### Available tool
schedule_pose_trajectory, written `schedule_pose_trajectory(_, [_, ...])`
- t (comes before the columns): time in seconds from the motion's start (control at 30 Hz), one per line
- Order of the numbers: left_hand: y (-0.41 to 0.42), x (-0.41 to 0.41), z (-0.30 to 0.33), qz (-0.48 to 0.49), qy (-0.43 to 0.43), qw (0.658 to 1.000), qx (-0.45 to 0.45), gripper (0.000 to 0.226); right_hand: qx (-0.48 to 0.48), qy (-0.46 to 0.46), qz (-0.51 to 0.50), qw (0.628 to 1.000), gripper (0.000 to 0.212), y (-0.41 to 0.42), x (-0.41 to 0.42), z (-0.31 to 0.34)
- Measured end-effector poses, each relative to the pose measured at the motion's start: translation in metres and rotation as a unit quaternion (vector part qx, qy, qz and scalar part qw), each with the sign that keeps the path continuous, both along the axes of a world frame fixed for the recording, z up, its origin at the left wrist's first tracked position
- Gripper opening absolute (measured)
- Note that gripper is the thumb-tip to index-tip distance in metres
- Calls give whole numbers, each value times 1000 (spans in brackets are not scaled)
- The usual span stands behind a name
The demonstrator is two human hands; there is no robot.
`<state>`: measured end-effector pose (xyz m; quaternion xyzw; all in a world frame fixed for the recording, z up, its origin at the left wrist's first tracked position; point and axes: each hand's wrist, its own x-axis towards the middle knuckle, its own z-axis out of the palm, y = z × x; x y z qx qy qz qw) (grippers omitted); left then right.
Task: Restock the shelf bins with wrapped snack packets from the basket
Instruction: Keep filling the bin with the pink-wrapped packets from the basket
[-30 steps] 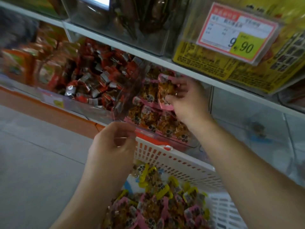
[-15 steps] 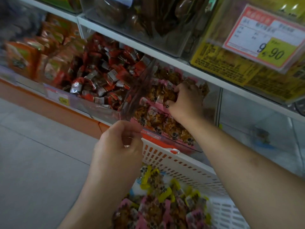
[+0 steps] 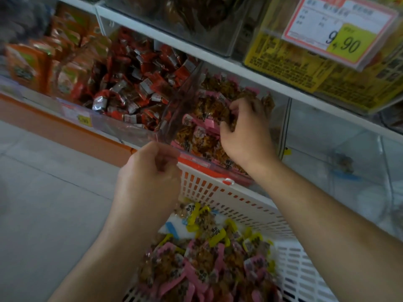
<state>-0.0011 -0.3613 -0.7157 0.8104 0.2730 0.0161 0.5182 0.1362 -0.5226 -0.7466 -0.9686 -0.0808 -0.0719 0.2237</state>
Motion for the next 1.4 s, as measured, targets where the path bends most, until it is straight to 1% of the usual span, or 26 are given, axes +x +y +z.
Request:
schedule_pose_trajectory(0.1, [9,1,-2,-30,17,994,106,30,29,-48,38,998,25,-7,-50,15])
schedule_pose_trajectory(0.13, [12,0,-5,-43,30,990,133,35,39,-46,61,996,22,-8,-72,17])
schedule_pose_trajectory(0.17, [15,-3,-9,-55,49,986,150,40,51,-23,85,995,19,-10,-94,15])
schedule_pose_trajectory(0.2, [17,-5,-14,-68,70,982,159,44,59,24,105,992,17,-11,-115,11])
schedule_pose_trajectory(0.27, [21,-12,-22,-101,127,974,158,49,54,161,132,977,18,-6,-153,-11])
schedule_pose_trajectory(0.3, [22,-17,-24,-121,162,968,152,47,36,221,141,964,20,-1,-169,-27])
schedule_pose_trajectory(0.37, [24,-25,-29,-165,213,950,156,35,-14,293,167,941,21,13,-195,-64])
schedule_pose_trajectory(0.43, [24,-31,-32,-194,227,937,180,22,-70,362,205,907,43,33,-213,-94])
schedule_pose_trajectory(0.47, [25,-32,-33,-197,225,936,186,22,-102,388,221,889,54,41,-221,-107])
schedule_pose_trajectory(0.53, [27,-33,-33,-201,220,937,183,25,-174,389,243,871,62,56,-236,-128])
schedule_pose_trajectory(0.57, [27,-32,-33,-203,218,937,183,27,-194,368,241,877,59,61,-242,-137])
schedule_pose_trajectory(0.67, [28,-31,-34,-206,223,937,173,28,-192,302,227,906,36,69,-257,-161])
schedule_pose_trajectory(0.73, [28,-29,-33,-203,229,939,158,24,-141,293,206,923,22,71,-259,-172])
schedule_pose_trajectory(0.8, [31,-26,-31,-204,233,940,143,16,-71,309,163,934,9,70,-255,-172])
schedule_pose_trajectory(0.87, [33,-24,-33,-199,231,942,140,12,44,356,86,929,9,65,-245,-158])
schedule_pose_trajectory(0.93, [37,-21,-35,-166,208,952,151,22,158,420,5,894,17,55,-229,-133])
schedule_pose_trajectory(1.0, [39,-20,-32,-118,152,966,172,29,259,456,-65,849,16,37,-215,-99])
schedule_pose_trajectory(1.07, [37,-20,-24,-94,77,977,175,22,358,469,-123,798,10,16,-203,-62])
schedule_pose_trajectory(1.13, [30,-21,-16,-101,31,987,123,14,444,456,-150,757,10,-4,-193,-31])
schedule_pose_trajectory(1.2, [22,-23,-12,-124,21,991,41,10,506,427,-157,733,21,-22,-185,-5])
schedule_pose_trajectory(1.23, [17,-23,-12,-144,30,989,3,13,526,410,-159,728,24,-31,-182,4])
schedule_pose_trajectory(1.27, [12,-23,-11,-170,50,984,-30,23,542,393,-157,726,24,-39,-180,9])
schedule_pose_trajectory(1.3, [6,-22,-12,-198,76,975,-64,35,554,382,-154,724,21,-44,-178,14])
schedule_pose_trajectory(1.33, [0,-21,-13,-222,98,965,-99,41,561,374,-148,723,16,-49,-177,17])
schedule_pose_trajectory(1.37, [-8,-21,-13,-242,108,955,-134,37,566,368,-141,725,11,-53,-176,19])
schedule_pose_trajectory(1.4, [-14,-20,-13,-252,102,949,-160,28,565,360,-133,730,9,-56,-175,19])
